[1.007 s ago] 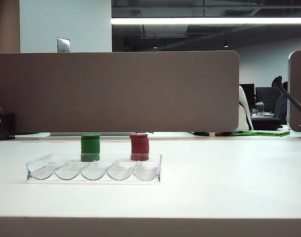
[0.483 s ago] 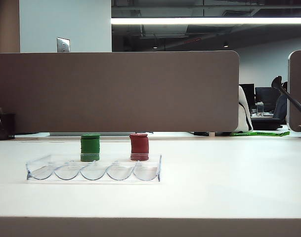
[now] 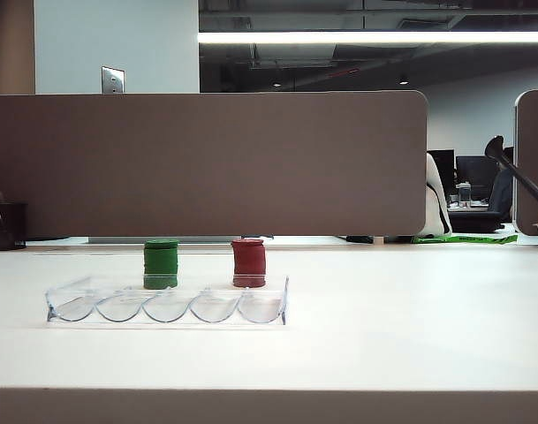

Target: Pick up the chip in the box and place it on the pile of chips with the same color.

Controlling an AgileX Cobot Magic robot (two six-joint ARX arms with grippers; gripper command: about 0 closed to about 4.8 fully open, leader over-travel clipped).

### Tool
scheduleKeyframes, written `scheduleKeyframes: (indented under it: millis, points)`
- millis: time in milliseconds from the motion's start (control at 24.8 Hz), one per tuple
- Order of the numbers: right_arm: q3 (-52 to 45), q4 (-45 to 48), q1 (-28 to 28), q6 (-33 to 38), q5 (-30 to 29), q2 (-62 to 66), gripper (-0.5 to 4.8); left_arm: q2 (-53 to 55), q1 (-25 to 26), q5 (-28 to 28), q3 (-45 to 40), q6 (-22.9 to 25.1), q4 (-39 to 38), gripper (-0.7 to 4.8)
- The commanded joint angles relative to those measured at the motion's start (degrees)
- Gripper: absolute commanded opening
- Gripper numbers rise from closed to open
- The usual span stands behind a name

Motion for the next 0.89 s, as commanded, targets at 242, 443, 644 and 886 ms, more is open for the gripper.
scheduleKeyframes:
  millis: [242, 443, 644, 886]
  points:
    - [-0.09, -4.13, 0.02, -0.57, 0.94, -0.02, -0.01, -0.07, 0.07, 5.73, 0.24, -0.31, 1.64, -0.06]
    - [-0.09, -6.80, 0.00, -3.54, 2.75, -0.02, -0.01, -0.07, 0.07, 5.57, 0.24, -2.01, 2.82, -0.06]
    - [-0.09, -6.78, 0.00, -3.52, 6.99, -0.02, -0.01, -0.07, 0.07, 5.53, 0.24, -2.80, 4.48, -0.06]
    - [-0.09, -6.78, 0.00, -3.26, 8.28, -0.02, -0.01, -0.07, 0.09, 3.78, 0.24, -3.02, 5.22, -0.06]
